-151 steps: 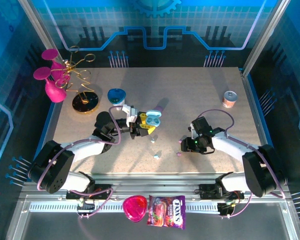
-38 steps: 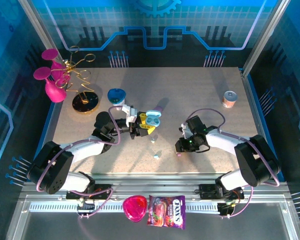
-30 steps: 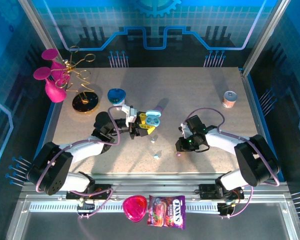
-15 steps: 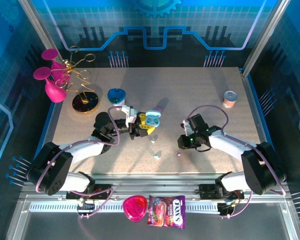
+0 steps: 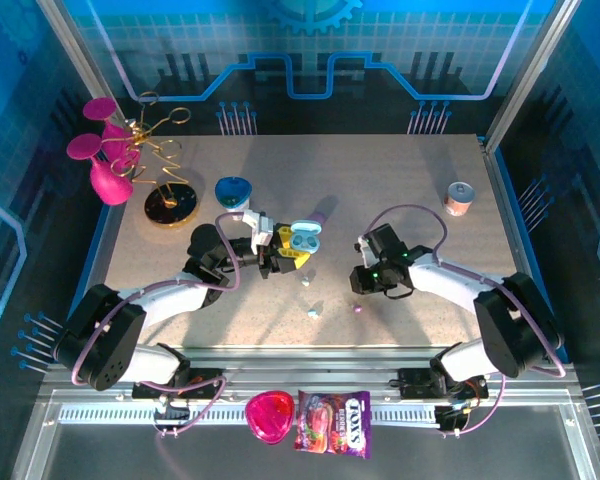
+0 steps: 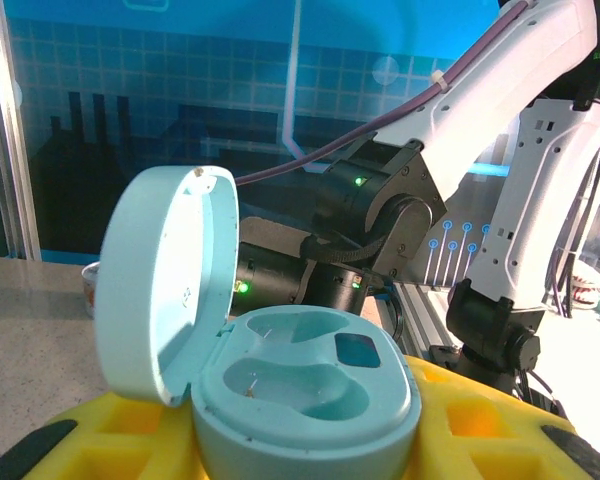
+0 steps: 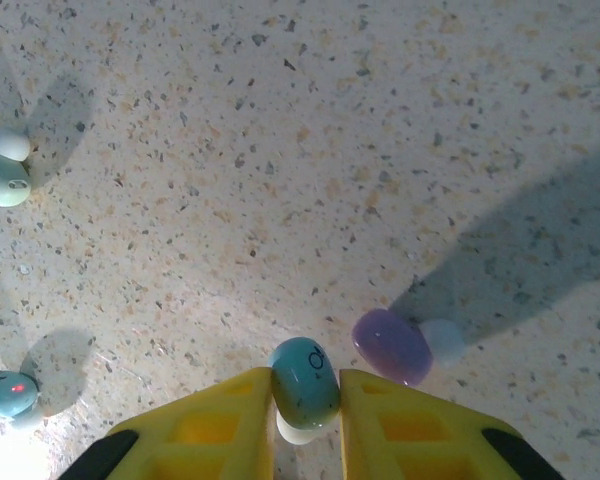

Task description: Insert wireless bluetooth earbuds into charging case

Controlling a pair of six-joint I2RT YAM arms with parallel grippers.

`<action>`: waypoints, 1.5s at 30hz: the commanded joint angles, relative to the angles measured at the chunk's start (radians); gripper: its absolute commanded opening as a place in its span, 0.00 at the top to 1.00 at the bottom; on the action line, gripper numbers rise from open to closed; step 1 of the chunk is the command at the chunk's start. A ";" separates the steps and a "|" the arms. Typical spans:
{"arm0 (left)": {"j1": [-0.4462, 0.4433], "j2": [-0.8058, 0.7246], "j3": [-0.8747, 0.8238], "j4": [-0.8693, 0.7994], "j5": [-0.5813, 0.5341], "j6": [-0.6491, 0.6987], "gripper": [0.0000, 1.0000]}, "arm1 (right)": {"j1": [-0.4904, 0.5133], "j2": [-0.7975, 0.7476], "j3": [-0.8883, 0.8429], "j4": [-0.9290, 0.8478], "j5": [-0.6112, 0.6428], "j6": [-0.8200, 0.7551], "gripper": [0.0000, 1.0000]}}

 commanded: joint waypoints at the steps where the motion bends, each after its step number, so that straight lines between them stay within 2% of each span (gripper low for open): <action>1: 0.014 -0.005 -0.014 0.014 -0.015 0.021 0.63 | 0.024 0.025 0.030 -0.013 0.021 0.011 0.78; 8: 0.028 -0.008 -0.021 0.019 -0.021 0.018 0.62 | 0.041 0.061 0.038 -0.001 -0.002 0.014 0.76; 15: 0.037 -0.007 -0.019 0.019 -0.022 0.018 0.62 | 0.044 0.091 0.050 0.012 -0.094 -0.013 0.69; 28: 0.037 -0.014 -0.025 0.020 -0.027 0.016 0.62 | 0.030 0.166 0.128 -0.037 -0.087 -0.123 0.61; 33: 0.039 -0.030 -0.032 0.002 -0.033 0.027 0.62 | 0.027 0.182 0.136 -0.064 -0.113 -0.166 0.60; 45: 0.040 -0.040 -0.032 -0.007 -0.033 0.027 0.62 | 0.046 0.113 0.054 -0.064 -0.180 -0.138 0.64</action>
